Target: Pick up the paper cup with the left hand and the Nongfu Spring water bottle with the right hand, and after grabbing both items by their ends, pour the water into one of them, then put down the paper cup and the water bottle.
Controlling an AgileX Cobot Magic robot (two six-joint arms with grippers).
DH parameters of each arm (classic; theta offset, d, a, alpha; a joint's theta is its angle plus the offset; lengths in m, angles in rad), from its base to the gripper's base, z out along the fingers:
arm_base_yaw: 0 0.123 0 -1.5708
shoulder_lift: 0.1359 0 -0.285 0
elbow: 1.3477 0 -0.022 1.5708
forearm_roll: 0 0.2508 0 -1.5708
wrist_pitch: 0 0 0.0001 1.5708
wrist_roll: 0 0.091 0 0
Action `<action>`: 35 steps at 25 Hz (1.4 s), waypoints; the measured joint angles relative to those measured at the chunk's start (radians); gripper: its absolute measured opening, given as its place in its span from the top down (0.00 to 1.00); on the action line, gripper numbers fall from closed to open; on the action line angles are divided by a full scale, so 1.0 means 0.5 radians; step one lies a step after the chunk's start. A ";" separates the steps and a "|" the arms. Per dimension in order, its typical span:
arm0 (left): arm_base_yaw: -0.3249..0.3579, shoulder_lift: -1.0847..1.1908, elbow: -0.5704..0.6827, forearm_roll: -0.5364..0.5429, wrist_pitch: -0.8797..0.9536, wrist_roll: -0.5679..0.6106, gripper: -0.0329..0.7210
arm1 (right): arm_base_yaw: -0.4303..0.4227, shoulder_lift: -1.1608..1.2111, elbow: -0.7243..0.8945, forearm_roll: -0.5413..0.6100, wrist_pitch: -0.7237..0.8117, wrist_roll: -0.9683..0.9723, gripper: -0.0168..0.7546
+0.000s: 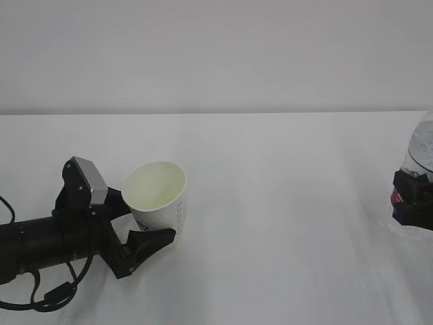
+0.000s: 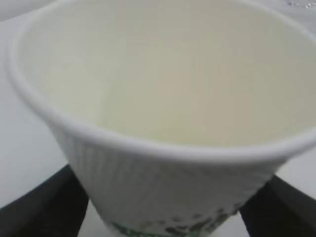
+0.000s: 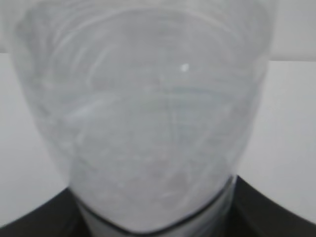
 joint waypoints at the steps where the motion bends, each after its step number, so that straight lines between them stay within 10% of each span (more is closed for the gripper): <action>1: -0.016 0.022 -0.018 -0.004 0.000 0.000 0.04 | 0.000 0.000 0.000 0.000 0.000 0.000 0.46; 35: -0.087 0.085 -0.148 -0.054 -0.003 -0.021 0.22 | 0.000 0.000 0.000 0.000 0.000 0.000 0.46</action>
